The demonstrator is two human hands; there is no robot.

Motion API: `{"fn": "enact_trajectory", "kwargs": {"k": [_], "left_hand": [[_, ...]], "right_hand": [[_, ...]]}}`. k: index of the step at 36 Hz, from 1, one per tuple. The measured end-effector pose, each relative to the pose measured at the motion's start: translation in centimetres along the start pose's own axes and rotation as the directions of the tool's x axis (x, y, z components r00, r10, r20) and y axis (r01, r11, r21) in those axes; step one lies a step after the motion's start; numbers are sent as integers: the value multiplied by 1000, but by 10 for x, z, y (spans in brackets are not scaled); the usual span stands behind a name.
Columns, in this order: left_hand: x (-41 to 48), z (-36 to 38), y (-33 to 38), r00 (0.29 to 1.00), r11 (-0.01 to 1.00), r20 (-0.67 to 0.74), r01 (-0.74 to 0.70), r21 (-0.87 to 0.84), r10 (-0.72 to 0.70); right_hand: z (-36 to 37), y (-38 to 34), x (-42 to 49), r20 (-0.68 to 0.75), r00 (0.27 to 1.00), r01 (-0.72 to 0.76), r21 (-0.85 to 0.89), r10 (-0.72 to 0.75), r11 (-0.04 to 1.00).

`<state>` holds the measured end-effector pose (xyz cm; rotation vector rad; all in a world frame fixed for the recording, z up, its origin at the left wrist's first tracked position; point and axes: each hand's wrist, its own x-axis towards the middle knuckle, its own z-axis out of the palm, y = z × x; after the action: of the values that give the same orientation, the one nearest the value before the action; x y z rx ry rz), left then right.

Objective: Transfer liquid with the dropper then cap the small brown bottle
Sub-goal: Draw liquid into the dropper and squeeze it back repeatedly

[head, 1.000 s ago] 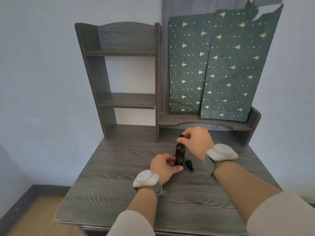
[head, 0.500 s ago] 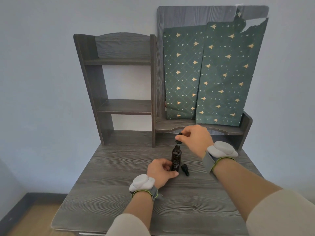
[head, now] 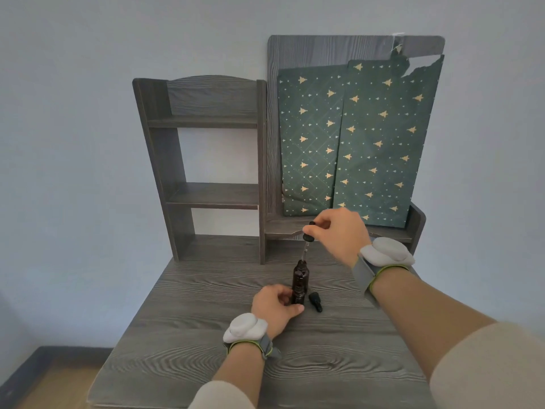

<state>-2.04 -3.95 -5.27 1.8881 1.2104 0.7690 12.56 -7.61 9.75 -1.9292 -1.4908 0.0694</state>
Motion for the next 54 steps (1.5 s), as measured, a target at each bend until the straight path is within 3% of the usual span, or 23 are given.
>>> {"fn": "enact_trajectory", "kwargs": {"k": [7,21,54], "left_hand": [[0,0,0,1000,1000,6,12,10,-12],[-1,-2,1,1000,1000,22,20,11,-20],[0,-1,1,1000,1000,27,8,-3,-8]], "right_hand": [[-3,-1,-3,-45,999,18,10,-17,1000],[15,6,-17,19,1000,17,28,-18,999],[20,4,-18,-6,1000,8,12,-7,1000]]}}
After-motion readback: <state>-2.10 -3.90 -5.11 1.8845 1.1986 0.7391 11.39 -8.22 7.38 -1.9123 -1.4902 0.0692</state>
